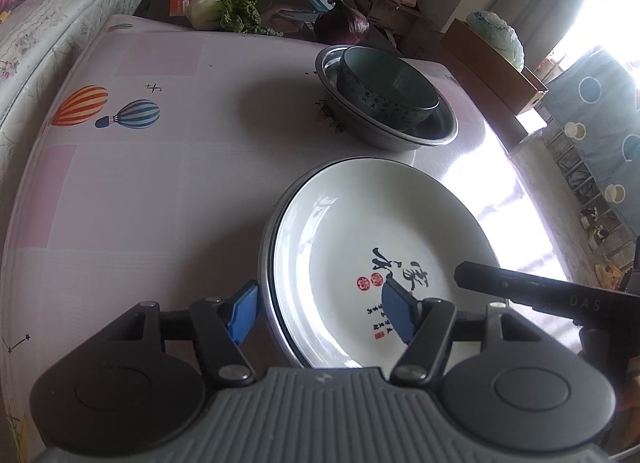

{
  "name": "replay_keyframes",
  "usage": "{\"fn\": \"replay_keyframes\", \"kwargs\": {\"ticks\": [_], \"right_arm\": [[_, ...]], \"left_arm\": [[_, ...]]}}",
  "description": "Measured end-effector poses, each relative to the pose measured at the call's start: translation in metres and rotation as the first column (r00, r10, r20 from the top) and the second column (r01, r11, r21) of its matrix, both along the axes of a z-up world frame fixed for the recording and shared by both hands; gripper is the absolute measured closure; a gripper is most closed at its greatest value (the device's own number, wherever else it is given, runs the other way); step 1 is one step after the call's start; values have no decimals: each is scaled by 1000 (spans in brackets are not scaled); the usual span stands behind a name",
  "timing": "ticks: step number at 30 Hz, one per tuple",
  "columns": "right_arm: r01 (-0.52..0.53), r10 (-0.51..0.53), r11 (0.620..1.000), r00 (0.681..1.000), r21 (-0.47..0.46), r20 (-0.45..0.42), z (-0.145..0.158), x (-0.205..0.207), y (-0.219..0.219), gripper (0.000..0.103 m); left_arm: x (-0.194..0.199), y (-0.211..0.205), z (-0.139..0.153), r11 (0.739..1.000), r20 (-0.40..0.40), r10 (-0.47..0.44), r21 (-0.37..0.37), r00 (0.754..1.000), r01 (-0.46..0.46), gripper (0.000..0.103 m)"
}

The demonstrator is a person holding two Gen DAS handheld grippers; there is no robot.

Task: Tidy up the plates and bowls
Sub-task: 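Open both grippers and pull them back from the white plate, then move both grippers to the steel bowl holding the teal bowl and close on its rim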

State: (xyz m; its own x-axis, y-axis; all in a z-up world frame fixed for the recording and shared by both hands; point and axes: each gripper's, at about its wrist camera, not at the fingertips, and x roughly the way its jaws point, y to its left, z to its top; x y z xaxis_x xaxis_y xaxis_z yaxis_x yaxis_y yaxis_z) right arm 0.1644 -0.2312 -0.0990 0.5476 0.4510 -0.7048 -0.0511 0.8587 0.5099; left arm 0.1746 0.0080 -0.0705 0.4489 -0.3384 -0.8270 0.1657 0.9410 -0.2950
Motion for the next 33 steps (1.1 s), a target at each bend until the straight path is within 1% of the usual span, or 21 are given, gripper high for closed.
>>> {"fn": "replay_keyframes", "kwargs": {"ticks": [4, 6, 9, 11, 15, 18, 21, 24, 26, 30, 31, 33], "right_arm": [[-5, 5, 1000, 1000, -13, 22, 5, -8, -4, 51], [5, -4, 1000, 999, -26, 41, 10, -10, -10, 51], [34, -33, 999, 997, -21, 63, 19, -9, -21, 51], [59, -58, 998, 996, -12, 74, 24, -5, -30, 51], [101, -101, 995, 991, 5, 86, 36, 14, -47, 51], [125, -123, 992, 986, -18, 111, 45, 34, -55, 51], [149, -147, 989, 983, -17, 115, 48, 59, -65, 52], [157, -153, 987, 983, -25, 105, 45, 86, -70, 54], [156, -152, 987, 984, -39, 95, 41, 103, -69, 56], [152, -147, 987, 986, -58, 75, 30, 130, -67, 63], [146, -142, 987, 987, -61, 71, 28, 136, -67, 67], [140, -136, 988, 989, -70, 54, 21, 149, -66, 70]], "left_arm": [[-4, -2, 3, 999, 28, -22, 28, 999, 21, 37], [-6, -2, 8, 999, 61, -30, 47, 998, 27, 36], [-4, -2, 16, 997, 104, -28, 74, 994, 20, 35], [3, 1, 23, 998, 132, -14, 70, 991, 4, 35], [24, 4, 32, 998, 159, 25, 54, 987, -34, 35], [47, 3, 35, 998, 169, 43, 38, 985, -50, 35], [73, -4, 35, 998, 169, 49, 19, 984, -53, 36], [97, -12, 33, 998, 165, 60, 21, 984, -64, 37], [112, -16, 31, 997, 164, 74, 22, 984, -78, 40], [137, -22, 27, 996, 159, 82, 28, 984, -87, 48], [142, -25, 25, 996, 156, 80, 36, 984, -87, 51], [152, -28, 20, 994, 140, 79, 59, 987, -88, 58]]}}
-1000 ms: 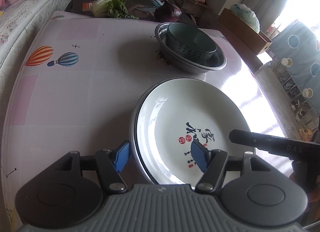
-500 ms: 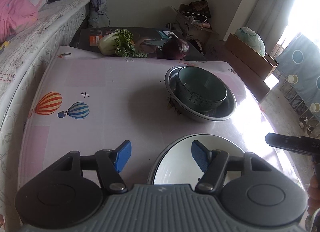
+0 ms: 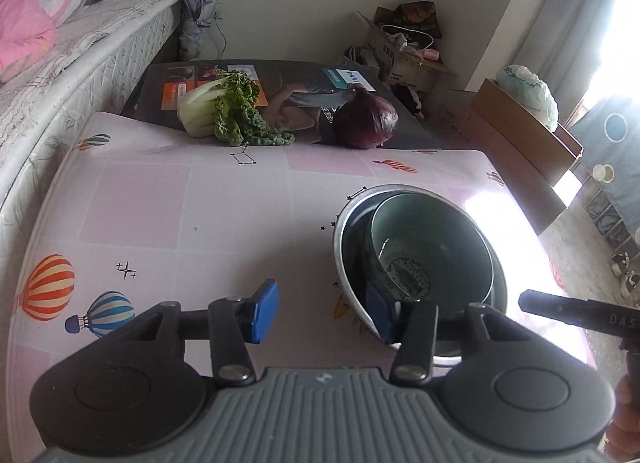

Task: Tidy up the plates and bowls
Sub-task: 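Move both grippers to the steel bowl holding the teal bowl and close on its rim, then lift the steel bowl with both grippers and carry it over the white plate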

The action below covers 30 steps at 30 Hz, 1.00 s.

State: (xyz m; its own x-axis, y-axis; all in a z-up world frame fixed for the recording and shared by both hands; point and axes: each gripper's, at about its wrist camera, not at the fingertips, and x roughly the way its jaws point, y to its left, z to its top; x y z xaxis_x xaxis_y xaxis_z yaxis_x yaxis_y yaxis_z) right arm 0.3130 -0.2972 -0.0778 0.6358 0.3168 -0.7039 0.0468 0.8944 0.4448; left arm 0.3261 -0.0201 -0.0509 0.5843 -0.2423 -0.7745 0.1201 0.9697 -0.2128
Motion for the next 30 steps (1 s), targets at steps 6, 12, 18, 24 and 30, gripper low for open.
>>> {"fn": "replay_keyframes", "kwargs": {"ticks": [6, 12, 18, 24, 30], "right_arm": [[-20, 20, 1000, 999, 19, -32, -14, 23, 5, 75], [-31, 33, 999, 997, 41, -72, -26, 38, 7, 75], [-36, 45, 995, 994, 88, -95, -39, 50, 10, 82], [-33, 45, 992, 994, 118, -103, -45, 58, 13, 88], [-27, 45, 989, 992, 148, -118, -47, 61, 12, 88]], "left_arm": [[15, -3, -14, 1000, -39, -13, -24, 999, 12, 67], [29, -8, -26, 999, -88, -18, -46, 996, 14, 70], [36, -12, -34, 997, -113, -12, -72, 993, 3, 80], [39, -15, -34, 997, -123, -14, -79, 992, 5, 89], [38, -17, -33, 998, -126, -13, -66, 992, 5, 89]]}}
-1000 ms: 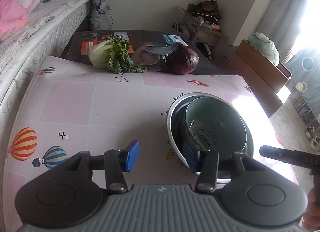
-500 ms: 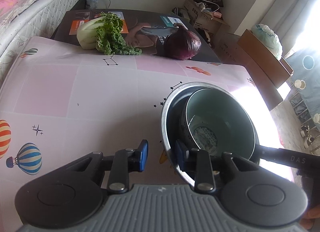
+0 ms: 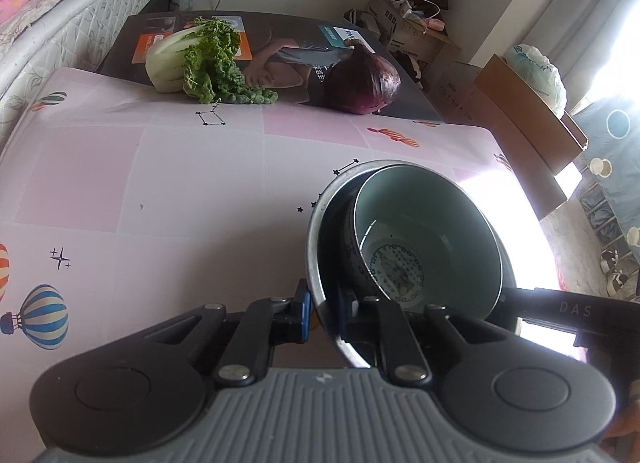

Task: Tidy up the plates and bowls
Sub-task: 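Lift the steel bowl with both grippers and carry it over the white plate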

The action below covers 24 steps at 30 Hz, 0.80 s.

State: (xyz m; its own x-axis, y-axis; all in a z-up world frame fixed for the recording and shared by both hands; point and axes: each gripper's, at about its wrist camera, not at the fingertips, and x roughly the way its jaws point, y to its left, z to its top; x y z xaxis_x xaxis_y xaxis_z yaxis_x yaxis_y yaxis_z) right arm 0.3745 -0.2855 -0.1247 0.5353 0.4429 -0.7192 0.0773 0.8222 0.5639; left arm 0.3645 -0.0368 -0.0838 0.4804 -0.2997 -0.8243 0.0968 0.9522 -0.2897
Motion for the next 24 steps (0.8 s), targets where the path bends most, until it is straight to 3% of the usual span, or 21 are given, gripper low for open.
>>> {"fn": "replay_keyframes", "kwargs": {"ticks": [24], "right_arm": [[23, -23, 999, 1000, -46, 6, 27, -28, -12, 88]], "left_arm": [[-21, -11, 21, 997, 25, -63, -33, 998, 63, 87]]}}
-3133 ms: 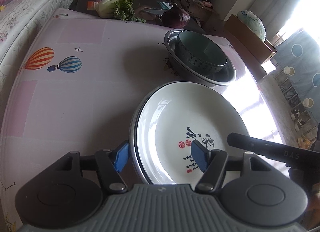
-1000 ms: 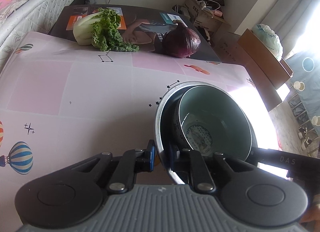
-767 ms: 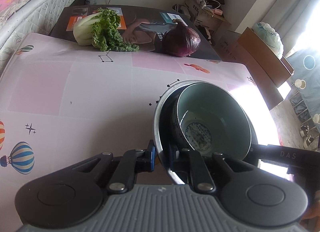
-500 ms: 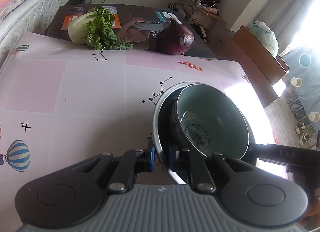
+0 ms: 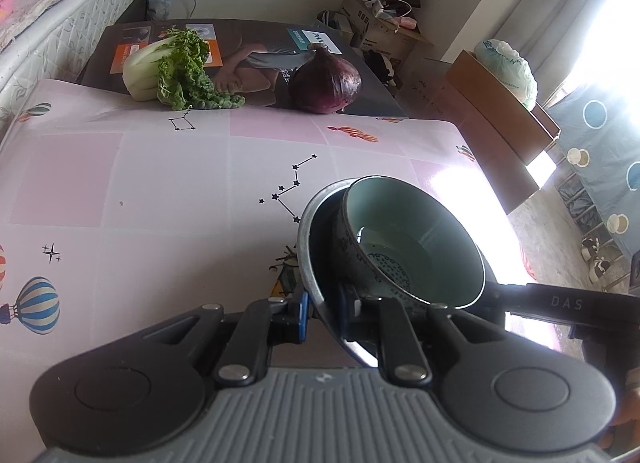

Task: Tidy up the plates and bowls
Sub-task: 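Lift the steel bowl with both grippers and carry it over the white plate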

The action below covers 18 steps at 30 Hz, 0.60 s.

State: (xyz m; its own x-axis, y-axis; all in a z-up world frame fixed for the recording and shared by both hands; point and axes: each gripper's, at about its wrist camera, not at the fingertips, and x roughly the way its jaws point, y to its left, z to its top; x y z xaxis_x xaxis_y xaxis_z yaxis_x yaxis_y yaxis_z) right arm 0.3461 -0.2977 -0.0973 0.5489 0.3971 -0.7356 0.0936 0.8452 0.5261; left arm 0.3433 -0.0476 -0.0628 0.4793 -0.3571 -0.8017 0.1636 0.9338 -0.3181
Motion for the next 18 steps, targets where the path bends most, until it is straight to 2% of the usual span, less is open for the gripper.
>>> {"fn": "replay_keyframes", "kwargs": {"ticks": [9, 18], "right_arm": [[-1, 2, 1000, 999, -17, 50, 30, -18, 1, 88], [-8, 10, 1000, 996, -22, 88, 67, -63, 15, 88]], "left_arm": [[-17, 4, 24, 1000, 43, -5, -15, 999, 5, 87], [-60, 20, 56, 999, 81, 3, -38, 997, 0, 87]]}}
